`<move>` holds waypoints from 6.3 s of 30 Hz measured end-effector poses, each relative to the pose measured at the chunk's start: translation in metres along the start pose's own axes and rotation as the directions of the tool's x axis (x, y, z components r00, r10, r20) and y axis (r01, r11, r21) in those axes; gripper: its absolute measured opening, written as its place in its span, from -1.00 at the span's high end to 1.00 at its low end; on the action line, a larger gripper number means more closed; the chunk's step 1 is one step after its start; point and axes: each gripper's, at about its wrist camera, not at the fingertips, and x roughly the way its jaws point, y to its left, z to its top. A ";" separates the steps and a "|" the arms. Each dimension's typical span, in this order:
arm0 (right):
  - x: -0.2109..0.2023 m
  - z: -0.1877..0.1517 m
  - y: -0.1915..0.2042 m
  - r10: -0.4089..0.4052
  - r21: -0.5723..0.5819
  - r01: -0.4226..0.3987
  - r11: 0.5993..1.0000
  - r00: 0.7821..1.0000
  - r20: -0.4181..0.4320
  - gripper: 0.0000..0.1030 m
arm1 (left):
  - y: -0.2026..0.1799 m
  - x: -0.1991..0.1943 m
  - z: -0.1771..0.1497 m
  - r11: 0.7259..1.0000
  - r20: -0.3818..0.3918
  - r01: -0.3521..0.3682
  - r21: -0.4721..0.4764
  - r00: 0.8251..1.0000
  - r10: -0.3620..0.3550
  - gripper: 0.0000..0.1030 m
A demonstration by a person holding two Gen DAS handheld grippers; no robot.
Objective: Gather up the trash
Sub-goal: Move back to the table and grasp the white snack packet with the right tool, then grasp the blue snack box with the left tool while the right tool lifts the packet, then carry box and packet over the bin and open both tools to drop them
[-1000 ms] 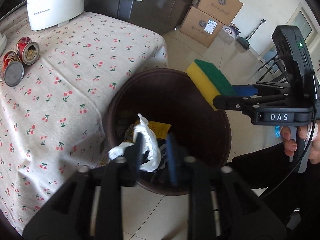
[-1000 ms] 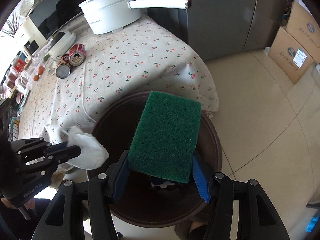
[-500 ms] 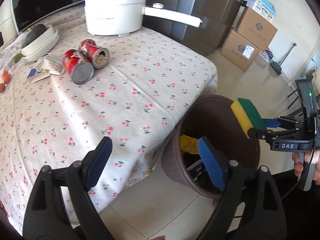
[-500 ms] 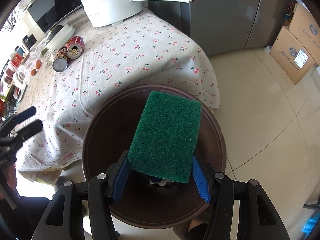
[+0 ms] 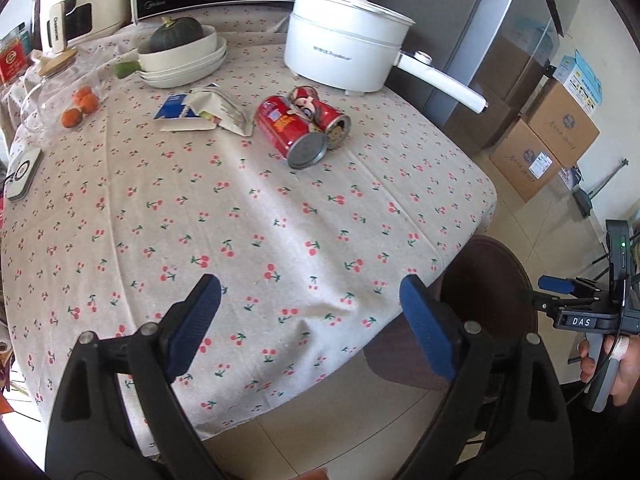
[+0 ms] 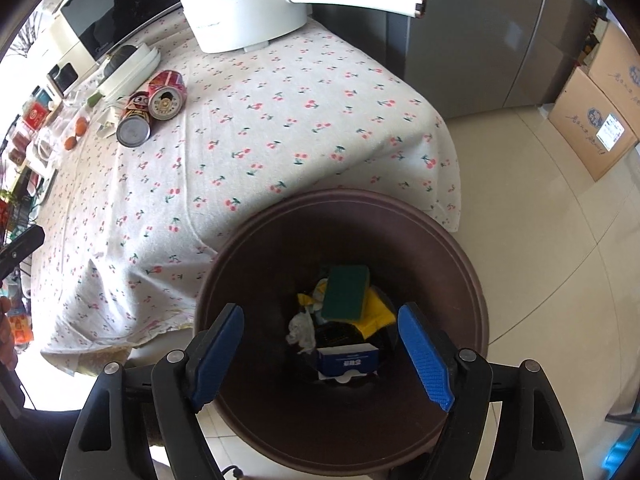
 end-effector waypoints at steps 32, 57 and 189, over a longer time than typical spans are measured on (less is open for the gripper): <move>0.059 0.171 0.278 0.089 -0.377 -0.053 0.925 0.993 0.080 -0.61 | 0.153 0.019 0.029 0.911 -0.066 -0.386 -0.144 0.923 0.380 -0.91; 0.142 0.244 0.360 0.153 -0.444 -0.120 0.888 0.987 0.039 0.38 | 0.177 0.020 0.030 0.913 -0.062 -0.334 -0.233 0.942 0.329 -0.91; -0.027 -0.042 -0.058 0.058 0.040 -0.061 0.997 0.995 0.076 0.44 | -0.163 0.046 -0.043 0.930 -0.164 0.225 0.292 0.969 -0.183 -0.83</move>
